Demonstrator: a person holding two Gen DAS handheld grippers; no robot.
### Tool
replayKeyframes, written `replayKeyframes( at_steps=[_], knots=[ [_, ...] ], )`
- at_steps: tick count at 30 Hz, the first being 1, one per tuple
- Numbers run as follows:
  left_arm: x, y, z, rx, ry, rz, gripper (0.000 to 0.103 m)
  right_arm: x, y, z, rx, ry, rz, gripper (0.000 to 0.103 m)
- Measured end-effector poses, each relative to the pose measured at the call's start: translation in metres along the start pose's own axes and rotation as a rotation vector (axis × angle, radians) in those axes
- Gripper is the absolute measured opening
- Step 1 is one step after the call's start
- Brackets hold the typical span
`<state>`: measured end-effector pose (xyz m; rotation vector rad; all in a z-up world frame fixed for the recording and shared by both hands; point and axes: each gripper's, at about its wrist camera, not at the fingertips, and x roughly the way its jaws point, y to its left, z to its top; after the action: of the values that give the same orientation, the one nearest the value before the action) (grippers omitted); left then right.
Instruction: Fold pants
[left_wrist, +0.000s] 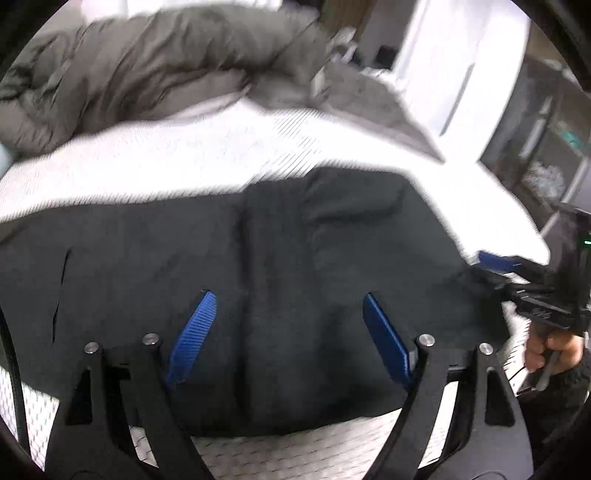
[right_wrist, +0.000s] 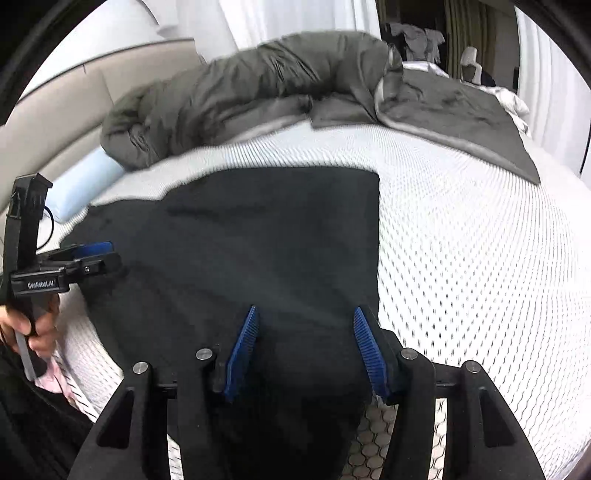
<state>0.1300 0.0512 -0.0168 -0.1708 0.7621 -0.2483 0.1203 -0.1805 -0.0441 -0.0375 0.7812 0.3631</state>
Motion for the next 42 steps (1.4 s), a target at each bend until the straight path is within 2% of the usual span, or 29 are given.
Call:
replayKeyframes(
  at_steps=[2,4,7,9,11,14,16,18,20,22,25,28,30,31,32,34,35,38,39,42],
  knots=[
    [0.006,-0.015,0.015,0.043,-0.013,-0.010,0.080,-0.001,0.003,0.009,-0.003,0.002,0.037,0.058],
    [0.027,-0.028,0.028,0.087,0.033,-0.032,0.080,0.015,0.007,0.022,-0.010,0.034,0.056,0.058],
    [0.062,-0.029,0.031,0.099,0.133,-0.021,0.080,0.048,0.014,0.029,-0.052,0.180,0.103,0.058],
    [0.075,-0.024,0.025,0.106,0.167,0.011,0.079,0.059,0.017,0.025,-0.100,0.216,0.083,0.058],
    [0.078,-0.015,0.025,0.104,0.179,0.042,0.080,0.056,0.012,0.021,-0.129,0.206,0.072,0.057],
    [0.071,0.001,0.025,0.021,0.185,-0.007,0.082,0.044,-0.004,0.016,-0.146,0.173,0.010,0.058],
    [0.065,0.004,0.028,0.011,0.169,-0.006,0.082,0.036,-0.015,0.014,-0.128,0.144,0.024,0.058],
    [0.052,-0.002,0.035,0.032,0.119,0.023,0.082,0.027,-0.018,0.016,-0.106,0.106,0.014,0.058],
    [0.043,-0.006,0.048,0.052,0.043,0.011,0.082,0.019,-0.018,0.024,-0.092,0.045,0.016,0.058],
    [0.047,-0.011,0.058,0.074,0.012,0.024,0.082,0.020,-0.020,0.035,-0.063,0.009,0.031,0.058],
    [0.074,-0.014,0.076,0.102,0.059,0.072,0.082,0.042,-0.015,0.060,-0.039,0.007,0.040,0.058],
    [0.103,-0.012,0.089,0.083,0.123,0.039,0.082,0.063,-0.007,0.079,-0.088,0.020,0.039,0.058],
    [0.126,-0.003,0.088,0.063,0.197,0.068,0.082,0.081,0.004,0.087,-0.138,0.061,0.119,0.058],
    [0.133,0.004,0.085,0.058,0.209,0.085,0.082,0.089,0.004,0.086,-0.141,0.089,0.157,0.058],
    [0.138,0.009,0.081,0.052,0.218,0.092,0.083,0.098,0.003,0.085,-0.140,0.119,0.154,0.058],
    [0.146,0.028,0.076,-0.015,0.236,0.019,0.085,0.112,-0.007,0.081,-0.136,0.163,0.066,0.055],
    [0.146,0.032,0.076,-0.031,0.234,-0.002,0.085,0.113,-0.015,0.080,-0.128,0.163,0.017,0.053],
    [0.138,0.037,0.080,-0.037,0.215,-0.002,0.085,0.108,-0.038,0.080,-0.100,0.144,-0.144,0.054],
    [0.132,0.037,0.083,-0.052,0.202,-0.005,0.084,0.105,-0.043,0.079,-0.073,0.147,-0.162,0.054],
    [0.115,0.040,0.098,-0.057,0.122,0.024,0.084,0.082,-0.055,0.081,0.019,0.093,-0.077,0.054]
  ],
)
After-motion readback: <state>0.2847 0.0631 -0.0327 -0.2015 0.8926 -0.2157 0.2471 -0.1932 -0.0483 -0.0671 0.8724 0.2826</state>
